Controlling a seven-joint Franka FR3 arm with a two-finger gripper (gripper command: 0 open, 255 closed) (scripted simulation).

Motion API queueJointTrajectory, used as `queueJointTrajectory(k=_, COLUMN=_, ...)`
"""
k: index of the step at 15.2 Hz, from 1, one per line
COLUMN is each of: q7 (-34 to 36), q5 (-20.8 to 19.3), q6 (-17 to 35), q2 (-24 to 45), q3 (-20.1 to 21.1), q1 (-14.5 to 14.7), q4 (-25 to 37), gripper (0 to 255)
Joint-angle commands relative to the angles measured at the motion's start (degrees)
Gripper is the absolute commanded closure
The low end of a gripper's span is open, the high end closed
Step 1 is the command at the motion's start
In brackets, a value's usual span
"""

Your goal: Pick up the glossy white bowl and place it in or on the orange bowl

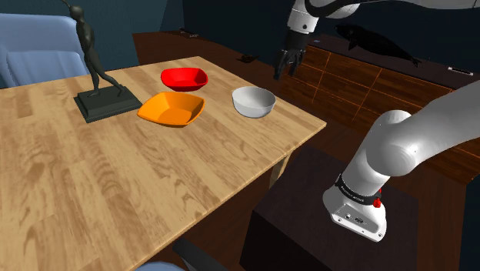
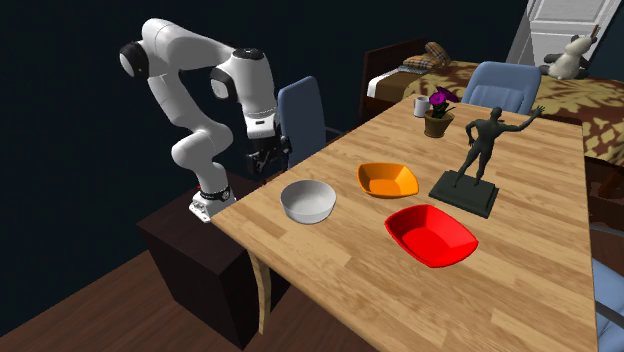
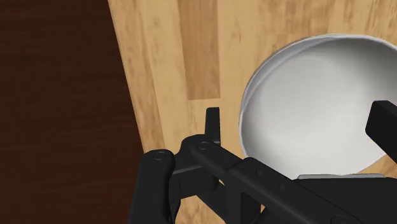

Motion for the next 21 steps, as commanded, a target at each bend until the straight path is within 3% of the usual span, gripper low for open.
queueJointTrajectory(k=1, q7=-2.61, q5=0.99, q6=3.84, q2=3.95, q3=-2.17, q1=0.34, q4=0.58, gripper=0)
queueJointTrajectory(k=5, q7=-7.99, q5=4.7, q6=9.43, q2=12.57, q3=-5.91, q1=1.64, q4=3.83, gripper=0)
queueJointTrajectory(k=13, q7=-8.79, q5=5.77, q6=15.61, q2=15.16, q3=-6.12, q1=2.11, q4=0.14, gripper=0)
queueJointTrajectory(k=21, q7=-8.79, q5=5.77, q6=15.61, q2=15.17, q3=-6.12, q1=2.11, q4=0.16, gripper=0)
